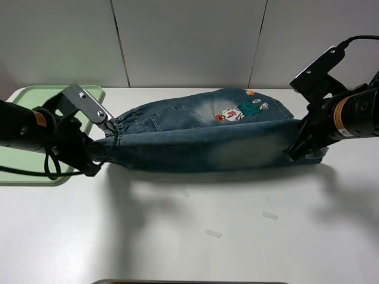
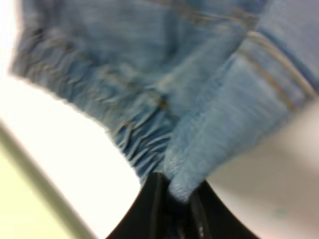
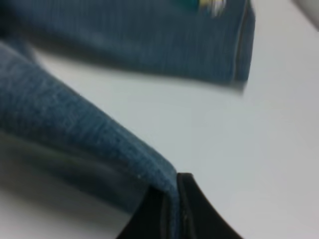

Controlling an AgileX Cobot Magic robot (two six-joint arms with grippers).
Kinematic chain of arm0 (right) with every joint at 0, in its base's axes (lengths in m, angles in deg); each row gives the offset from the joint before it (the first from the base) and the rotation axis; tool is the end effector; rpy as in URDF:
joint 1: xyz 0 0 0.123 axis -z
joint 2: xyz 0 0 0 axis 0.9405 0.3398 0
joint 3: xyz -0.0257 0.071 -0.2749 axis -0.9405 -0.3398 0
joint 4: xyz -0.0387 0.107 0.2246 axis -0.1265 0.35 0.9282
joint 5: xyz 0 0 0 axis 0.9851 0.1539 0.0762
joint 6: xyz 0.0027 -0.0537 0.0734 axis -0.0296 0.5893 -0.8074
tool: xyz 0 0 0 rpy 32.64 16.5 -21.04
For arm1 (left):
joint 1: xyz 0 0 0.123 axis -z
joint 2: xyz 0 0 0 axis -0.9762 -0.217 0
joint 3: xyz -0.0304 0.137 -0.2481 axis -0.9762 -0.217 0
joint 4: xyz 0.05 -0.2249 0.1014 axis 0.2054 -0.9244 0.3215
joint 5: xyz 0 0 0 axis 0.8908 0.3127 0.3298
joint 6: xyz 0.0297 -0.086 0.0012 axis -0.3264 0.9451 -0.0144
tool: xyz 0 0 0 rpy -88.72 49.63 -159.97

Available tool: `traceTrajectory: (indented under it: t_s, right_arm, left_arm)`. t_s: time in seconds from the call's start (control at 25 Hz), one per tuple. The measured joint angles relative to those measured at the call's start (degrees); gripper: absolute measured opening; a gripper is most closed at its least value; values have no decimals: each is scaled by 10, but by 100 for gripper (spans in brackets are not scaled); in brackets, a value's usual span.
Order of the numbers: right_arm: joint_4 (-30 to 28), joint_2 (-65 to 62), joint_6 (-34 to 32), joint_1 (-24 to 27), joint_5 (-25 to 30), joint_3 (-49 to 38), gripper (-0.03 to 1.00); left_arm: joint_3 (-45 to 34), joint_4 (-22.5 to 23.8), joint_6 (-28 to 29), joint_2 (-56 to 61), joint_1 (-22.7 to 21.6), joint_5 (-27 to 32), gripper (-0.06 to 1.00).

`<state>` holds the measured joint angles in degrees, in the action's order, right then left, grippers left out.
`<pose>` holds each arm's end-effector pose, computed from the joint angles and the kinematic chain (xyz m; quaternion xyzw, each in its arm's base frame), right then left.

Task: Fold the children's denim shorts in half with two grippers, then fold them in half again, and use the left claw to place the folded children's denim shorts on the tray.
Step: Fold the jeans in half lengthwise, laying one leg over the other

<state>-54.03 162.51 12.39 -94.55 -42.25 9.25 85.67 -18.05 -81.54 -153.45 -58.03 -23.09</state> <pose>0.2380 0.0841 0.1931 -0.3378 0.8632 -0.1094 0.3588 0.2450 -0.0867 0.1683 0.3442 0.8573 0.0147 0.3826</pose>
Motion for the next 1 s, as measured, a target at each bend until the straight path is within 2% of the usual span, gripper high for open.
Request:
traceTrajectory:
  t_s: [0.08, 0.16, 0.28, 0.48, 0.72, 0.88, 1.0]
  right_arm:
    - [-39, 2, -42, 13, -39, 4, -3]
    - [-66, 10, -84, 23, -51, 22, -3]
    - [-78, 31, -120, 32, -53, 58, -3]
    - [-82, 77, -127, 35, -39, 115, -3]
    - [-87, 134, -127, 36, -20, 151, -3]
    - [-107, 156, -127, 54, -21, 166, -3]
    - [-115, 165, -128, 76, -36, 177, -3]
  left_arm:
    - [0, 0, 6, 0, -18, -18, 8]
    - [0, 0, 7, 1, -28, -38, 8]
    - [0, 0, 7, 1, -29, -70, 8]
    - [2, 0, -4, -8, -29, -121, 8]
    - [26, 0, -30, -72, -29, -138, 8]
    - [30, -6, -32, -94, -30, -206, 8]
    - [30, -37, -46, -108, -30, -269, 8]
